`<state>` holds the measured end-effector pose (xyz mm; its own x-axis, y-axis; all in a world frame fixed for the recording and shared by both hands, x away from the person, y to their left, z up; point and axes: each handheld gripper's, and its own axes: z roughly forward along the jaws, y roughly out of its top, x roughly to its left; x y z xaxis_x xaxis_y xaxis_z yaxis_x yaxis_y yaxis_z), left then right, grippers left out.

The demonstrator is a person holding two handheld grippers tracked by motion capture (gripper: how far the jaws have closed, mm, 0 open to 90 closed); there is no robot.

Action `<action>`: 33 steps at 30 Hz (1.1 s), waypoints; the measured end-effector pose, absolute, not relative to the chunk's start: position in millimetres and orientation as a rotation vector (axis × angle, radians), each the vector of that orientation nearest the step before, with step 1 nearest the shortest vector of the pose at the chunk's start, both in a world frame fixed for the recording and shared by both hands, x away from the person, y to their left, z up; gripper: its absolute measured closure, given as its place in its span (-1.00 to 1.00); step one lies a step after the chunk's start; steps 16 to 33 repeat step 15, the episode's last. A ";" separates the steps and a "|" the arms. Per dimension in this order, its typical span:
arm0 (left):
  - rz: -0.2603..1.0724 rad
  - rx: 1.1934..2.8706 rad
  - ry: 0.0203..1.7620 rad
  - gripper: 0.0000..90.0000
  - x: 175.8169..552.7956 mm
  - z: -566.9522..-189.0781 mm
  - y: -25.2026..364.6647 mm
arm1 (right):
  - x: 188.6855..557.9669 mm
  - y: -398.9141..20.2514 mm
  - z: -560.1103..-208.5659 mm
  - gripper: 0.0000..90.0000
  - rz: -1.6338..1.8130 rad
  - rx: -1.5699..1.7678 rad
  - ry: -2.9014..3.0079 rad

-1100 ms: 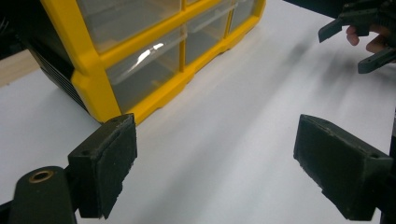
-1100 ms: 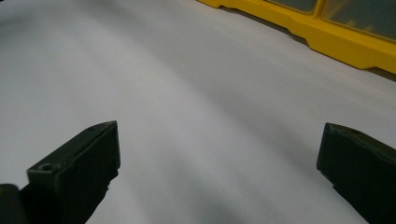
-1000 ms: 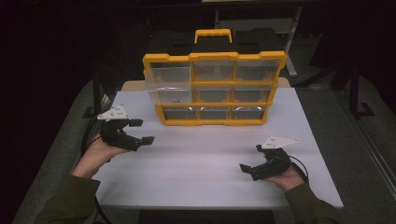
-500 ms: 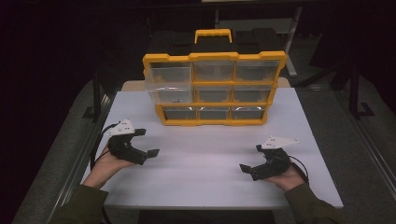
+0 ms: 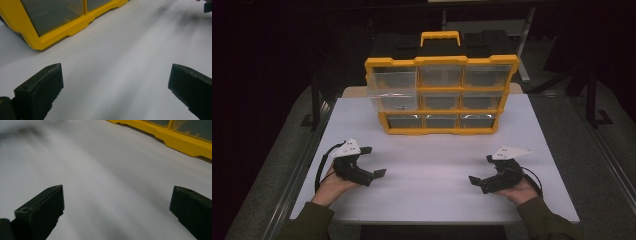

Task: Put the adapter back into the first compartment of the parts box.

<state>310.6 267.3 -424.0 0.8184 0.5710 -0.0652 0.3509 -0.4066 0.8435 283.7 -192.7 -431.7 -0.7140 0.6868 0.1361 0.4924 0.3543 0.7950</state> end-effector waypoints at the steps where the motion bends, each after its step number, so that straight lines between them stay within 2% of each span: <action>1: 0.286 2.039 0.680 -1.00 310.3 -425.6 267.0 | 283.6 -192.7 -431.7 -1.00 1.288 1.063 2.395; 33: 0.266 2.063 0.678 -1.00 309.8 -434.9 263.5 | 283.4 -193.4 -432.8 -1.00 1.286 1.058 2.396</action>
